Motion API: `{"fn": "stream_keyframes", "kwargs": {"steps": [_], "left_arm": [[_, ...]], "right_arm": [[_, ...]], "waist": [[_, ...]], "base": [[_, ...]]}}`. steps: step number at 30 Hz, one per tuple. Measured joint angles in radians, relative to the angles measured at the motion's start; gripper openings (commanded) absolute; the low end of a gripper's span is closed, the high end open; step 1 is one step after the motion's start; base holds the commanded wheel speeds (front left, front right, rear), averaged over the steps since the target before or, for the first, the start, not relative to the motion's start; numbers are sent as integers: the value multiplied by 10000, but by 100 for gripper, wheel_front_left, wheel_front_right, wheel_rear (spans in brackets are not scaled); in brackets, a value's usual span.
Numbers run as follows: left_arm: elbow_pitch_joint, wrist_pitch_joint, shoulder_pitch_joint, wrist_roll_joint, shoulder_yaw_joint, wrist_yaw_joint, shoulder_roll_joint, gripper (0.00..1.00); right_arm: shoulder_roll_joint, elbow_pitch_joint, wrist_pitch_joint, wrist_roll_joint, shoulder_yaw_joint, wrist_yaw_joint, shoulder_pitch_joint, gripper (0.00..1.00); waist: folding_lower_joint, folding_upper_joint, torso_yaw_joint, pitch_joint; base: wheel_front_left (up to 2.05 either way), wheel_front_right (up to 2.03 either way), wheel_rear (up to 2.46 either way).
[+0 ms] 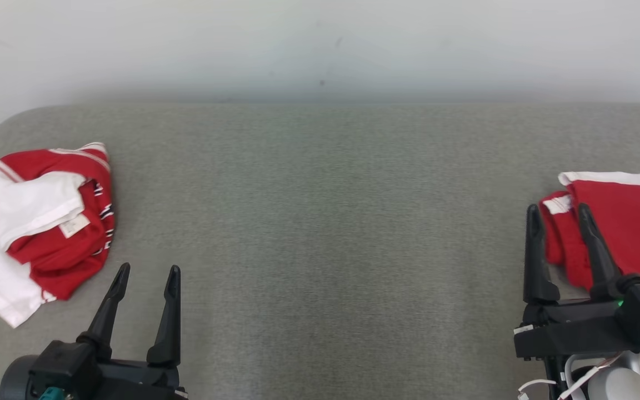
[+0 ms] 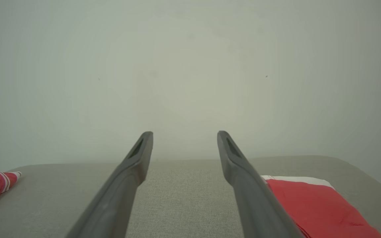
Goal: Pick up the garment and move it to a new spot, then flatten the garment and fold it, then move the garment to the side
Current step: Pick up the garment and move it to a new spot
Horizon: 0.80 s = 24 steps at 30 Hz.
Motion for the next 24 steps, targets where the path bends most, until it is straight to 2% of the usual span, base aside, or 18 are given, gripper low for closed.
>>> {"fn": "stream_keyframes", "kwargs": {"steps": [9,15,20,24], "left_arm": [[6,81,67,0,71,4,-8,100],[125,151,10,-4,-119,-13,-105,100],[366,359,-198,-86,-295,-199,-142,100],[694,761,-965,-90,-533,-545,-109,100]], "right_arm": [[-21,94,96,-21,322,196,-282,100],[-109,59,132,-96,226,196,-268,100],[-171,-38,180,-111,155,194,-132,100],[-221,-384,265,-228,161,182,-40,100]], "waist": [[0,-1,1241,48],[0,0,1969,84],[-1,0,2686,119],[-1,-1,3167,186]], "base": [[0,0,0],[0,0,0],[0,0,0],[0,0,0]]}}
